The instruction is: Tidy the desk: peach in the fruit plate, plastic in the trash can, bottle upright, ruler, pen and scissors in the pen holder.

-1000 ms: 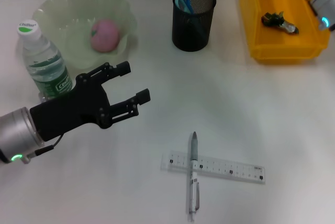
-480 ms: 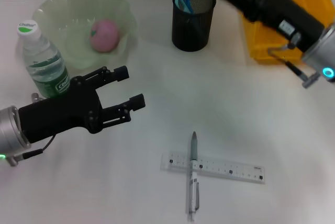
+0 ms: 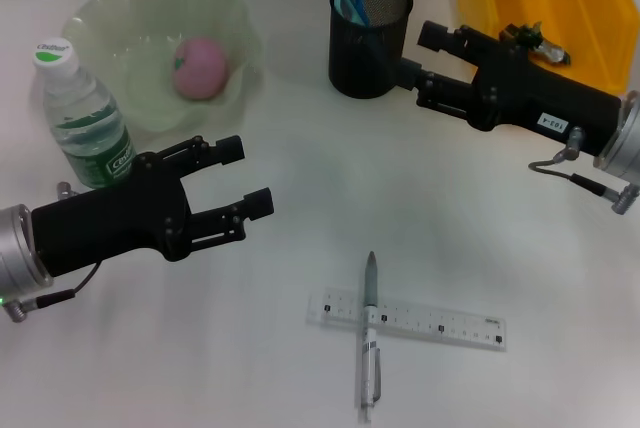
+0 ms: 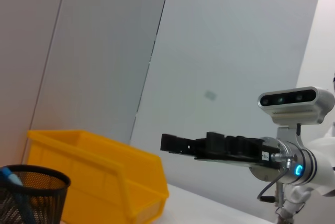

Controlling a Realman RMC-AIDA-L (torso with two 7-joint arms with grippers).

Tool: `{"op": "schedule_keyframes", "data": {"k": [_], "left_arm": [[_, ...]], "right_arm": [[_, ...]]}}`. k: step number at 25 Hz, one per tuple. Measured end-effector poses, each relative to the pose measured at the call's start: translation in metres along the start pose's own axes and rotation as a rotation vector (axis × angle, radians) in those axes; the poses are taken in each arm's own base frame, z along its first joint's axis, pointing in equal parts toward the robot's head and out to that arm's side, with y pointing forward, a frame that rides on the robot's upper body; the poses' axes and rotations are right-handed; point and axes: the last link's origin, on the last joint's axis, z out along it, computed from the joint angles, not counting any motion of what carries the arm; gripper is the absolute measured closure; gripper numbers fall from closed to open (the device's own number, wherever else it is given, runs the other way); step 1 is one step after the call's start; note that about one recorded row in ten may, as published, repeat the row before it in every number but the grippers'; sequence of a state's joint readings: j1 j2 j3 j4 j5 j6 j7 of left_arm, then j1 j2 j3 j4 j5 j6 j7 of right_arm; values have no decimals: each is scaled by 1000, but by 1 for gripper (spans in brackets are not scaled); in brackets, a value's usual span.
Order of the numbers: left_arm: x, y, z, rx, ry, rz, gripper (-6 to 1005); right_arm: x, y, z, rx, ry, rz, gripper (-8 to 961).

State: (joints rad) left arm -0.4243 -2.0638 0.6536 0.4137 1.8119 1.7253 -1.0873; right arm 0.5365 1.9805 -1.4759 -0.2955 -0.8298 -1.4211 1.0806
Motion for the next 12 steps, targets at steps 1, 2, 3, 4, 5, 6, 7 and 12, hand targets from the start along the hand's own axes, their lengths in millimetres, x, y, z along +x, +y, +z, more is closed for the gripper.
{"op": "schedule_keyframes", "data": {"k": [1, 2, 3, 4, 5, 6, 7, 12], "left_arm": [[0, -1, 0, 3, -1, 0, 195], [0, -1, 0, 3, -1, 0, 195], [0, -1, 1, 5, -2, 1, 195], [0, -2, 2, 6, -4, 2, 195], [1, -3, 2, 9, -6, 4, 195], [1, -3, 3, 10, -8, 5, 195], [1, -3, 3, 11, -9, 5, 195], [1, -5, 0, 14, -19, 14, 196]], "right_arm": [[2, -2, -2, 27, -6, 2, 158], [2, -2, -2, 27, -6, 2, 158], [5, -1, -3, 43, -15, -6, 158], [6, -1, -3, 46, -16, -10, 158], [6, -1, -3, 46, -16, -10, 159], [8, 0, -3, 51, -16, -13, 159], [8, 0, -3, 51, -16, -13, 159], [18, 4, -14, 96, -41, -23, 160]]}}
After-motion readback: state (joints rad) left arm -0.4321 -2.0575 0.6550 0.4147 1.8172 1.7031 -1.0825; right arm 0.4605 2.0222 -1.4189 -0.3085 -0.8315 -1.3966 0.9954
